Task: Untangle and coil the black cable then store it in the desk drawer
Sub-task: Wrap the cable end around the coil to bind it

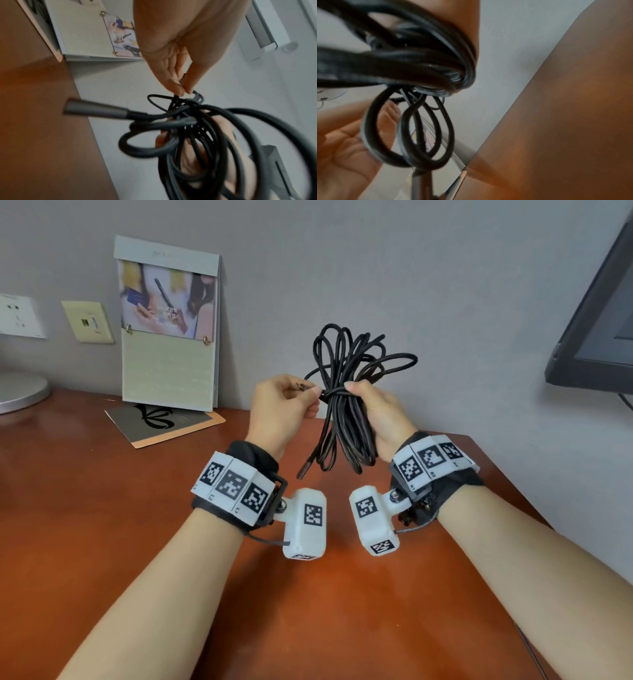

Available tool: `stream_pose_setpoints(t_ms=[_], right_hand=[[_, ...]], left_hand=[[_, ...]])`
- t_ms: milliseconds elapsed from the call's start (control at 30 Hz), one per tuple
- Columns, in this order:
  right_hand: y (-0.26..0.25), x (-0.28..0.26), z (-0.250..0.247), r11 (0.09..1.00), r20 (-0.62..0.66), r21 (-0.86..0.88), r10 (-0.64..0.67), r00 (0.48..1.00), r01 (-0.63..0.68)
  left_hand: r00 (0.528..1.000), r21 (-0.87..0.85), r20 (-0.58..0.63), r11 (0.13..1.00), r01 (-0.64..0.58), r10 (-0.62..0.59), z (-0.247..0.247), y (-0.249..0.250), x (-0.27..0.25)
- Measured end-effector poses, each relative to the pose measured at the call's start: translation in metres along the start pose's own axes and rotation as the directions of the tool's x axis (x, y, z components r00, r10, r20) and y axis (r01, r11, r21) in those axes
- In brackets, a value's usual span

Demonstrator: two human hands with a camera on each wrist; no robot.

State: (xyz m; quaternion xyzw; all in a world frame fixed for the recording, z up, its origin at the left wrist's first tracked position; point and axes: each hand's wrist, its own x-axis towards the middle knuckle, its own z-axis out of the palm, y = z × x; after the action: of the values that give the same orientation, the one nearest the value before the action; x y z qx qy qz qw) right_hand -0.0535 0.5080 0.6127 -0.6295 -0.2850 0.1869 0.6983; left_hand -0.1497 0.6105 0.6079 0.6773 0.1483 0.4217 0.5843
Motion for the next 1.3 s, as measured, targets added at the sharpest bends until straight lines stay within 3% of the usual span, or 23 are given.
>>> stream_pose_setpoints(t_ms=[200,300,367,467,600,767,867,933,967,1033,1100,1200,1300], right_hand=[[-0.001,0.007,0.004,0.979,-0.105,-0.126,-0.173,0.979,0.160],[0.001,0.005,0.005,0.992,-0.089,-0.058,-0.115,0.989,0.110],[0.004,0.002,0.004,0.998,-0.033,0.059,-0.028,0.999,0.030],[0.005,0.000,0.002,0.989,0.117,0.150,-0.013,0.993,-0.005],[0.000,-0.009,0.002,0.998,0.289,0.060,-0.028,0.957,0.011],[-0.004,-0.014,0.006,0.996,0.096,0.062,-0.071,0.993,0.065],[-0.007,-0.013,0.004,0.991,-0.010,0.064,-0.116,0.993,0.117],[-0.010,-0.015,0.000,0.989,-0.024,0.041,-0.142,0.990,0.142],[-0.013,-0.017,-0.002,0.988,-0.005,0.027,-0.154,0.988,0.154],[-0.015,-0.023,-0.003,0.985,0.090,0.010,-0.175,0.980,0.175],[-0.016,-0.030,-0.003,0.988,0.220,0.003,-0.150,0.964,0.153],[-0.020,-0.037,-0.005,0.995,0.367,-0.071,-0.039,0.929,0.070],[-0.023,-0.038,-0.010,0.988,0.446,-0.148,0.017,0.895,0.055]], left_hand=[[0.988,0.175,0.002,0.973,-0.150,0.152,0.007,-0.002,-0.004],[0.969,0.180,0.110,0.955,-0.238,0.221,0.013,-0.001,-0.010],[0.960,0.105,0.157,0.962,-0.251,0.233,0.012,0.001,-0.010],[0.964,-0.039,0.142,0.975,-0.220,0.223,0.007,0.002,-0.009],[0.975,-0.111,0.079,0.973,-0.201,0.210,0.003,0.003,-0.010],[0.947,0.061,0.145,0.953,-0.296,0.285,0.007,0.002,-0.010],[0.973,-0.083,0.138,0.981,-0.176,0.186,0.005,0.009,-0.014],[0.997,-0.141,0.074,0.990,-0.007,0.018,0.002,0.009,-0.013],[0.991,-0.120,0.109,0.989,0.084,-0.071,-0.001,0.007,-0.010],[0.910,-0.076,0.381,0.976,0.205,-0.161,-0.005,0.003,-0.008],[0.806,-0.126,0.582,0.967,0.222,-0.109,-0.008,0.001,-0.011],[0.765,-0.232,0.643,0.940,0.249,-0.044,-0.012,0.002,-0.014],[0.735,-0.170,0.673,0.949,0.264,-0.084,-0.019,0.005,-0.015]])
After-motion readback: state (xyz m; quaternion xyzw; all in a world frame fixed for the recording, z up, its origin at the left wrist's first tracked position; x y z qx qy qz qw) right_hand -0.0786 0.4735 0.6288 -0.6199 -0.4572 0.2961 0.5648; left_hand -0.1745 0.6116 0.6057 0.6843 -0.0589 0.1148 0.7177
